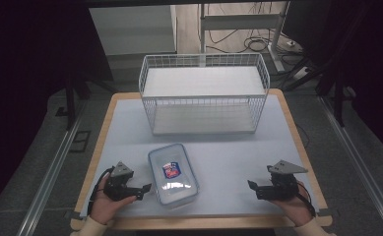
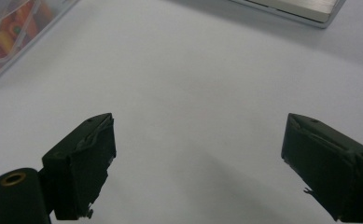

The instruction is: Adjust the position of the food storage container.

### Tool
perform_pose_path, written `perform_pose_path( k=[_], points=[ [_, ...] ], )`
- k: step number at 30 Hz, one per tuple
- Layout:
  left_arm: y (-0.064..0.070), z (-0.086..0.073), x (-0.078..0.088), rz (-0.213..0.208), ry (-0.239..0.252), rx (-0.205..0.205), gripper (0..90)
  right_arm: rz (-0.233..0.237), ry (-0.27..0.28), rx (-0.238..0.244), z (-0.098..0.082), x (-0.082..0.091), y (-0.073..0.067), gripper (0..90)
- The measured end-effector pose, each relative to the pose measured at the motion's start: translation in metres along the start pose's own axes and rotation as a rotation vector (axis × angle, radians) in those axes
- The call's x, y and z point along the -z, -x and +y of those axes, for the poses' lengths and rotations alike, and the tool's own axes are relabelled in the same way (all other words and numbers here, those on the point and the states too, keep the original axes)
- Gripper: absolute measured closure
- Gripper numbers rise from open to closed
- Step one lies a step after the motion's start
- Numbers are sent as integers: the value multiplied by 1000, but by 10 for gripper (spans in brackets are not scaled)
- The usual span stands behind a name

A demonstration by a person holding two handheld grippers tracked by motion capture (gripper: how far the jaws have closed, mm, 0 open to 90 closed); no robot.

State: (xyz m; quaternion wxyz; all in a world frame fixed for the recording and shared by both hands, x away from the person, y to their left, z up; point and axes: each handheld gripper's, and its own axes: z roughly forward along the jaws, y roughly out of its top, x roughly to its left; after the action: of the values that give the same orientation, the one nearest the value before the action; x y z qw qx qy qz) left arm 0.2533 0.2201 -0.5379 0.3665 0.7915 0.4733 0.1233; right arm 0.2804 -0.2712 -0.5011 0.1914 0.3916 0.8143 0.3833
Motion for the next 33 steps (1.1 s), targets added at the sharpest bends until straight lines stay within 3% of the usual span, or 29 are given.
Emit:
perform_pose_path(
  k=[5, 8, 12, 14, 16, 19, 22, 25, 31, 33],
  points=[
    [0, -2, 5, 27, 1, 17, 138, 4, -11, 7, 1, -3, 0, 108],
    [4, 0, 13, 37, 15, 16, 223, 0, -3, 8, 2, 0, -2, 112],
    [9, -2, 22, 16, 18, -4, 454, -13, 1, 12, 1, 3, -5, 114],
    [9, -6, 25, -29, 3, -16, 617, -16, -4, 12, 1, 3, -4, 115],
    [11, -8, 29, -99, -6, -32, 759, -15, -4, 4, 1, 2, -3, 118],
    [17, -11, 33, -129, -2, -69, 876, -16, -6, 1, 1, 1, -1, 121],
    [37, -18, 32, -198, -36, -127, 900, -16, -4, -3, 1, 2, -2, 125],
    [49, -19, 27, -229, -84, -184, 900, -19, -3, 0, 1, 2, -3, 127],
    [55, -15, 18, -253, -90, -204, 900, -12, -13, -2, 1, -1, -3, 129],
    [58, -12, 16, -268, -88, -214, 900, 12, -13, -19, 2, -1, -4, 133]
  ],
)
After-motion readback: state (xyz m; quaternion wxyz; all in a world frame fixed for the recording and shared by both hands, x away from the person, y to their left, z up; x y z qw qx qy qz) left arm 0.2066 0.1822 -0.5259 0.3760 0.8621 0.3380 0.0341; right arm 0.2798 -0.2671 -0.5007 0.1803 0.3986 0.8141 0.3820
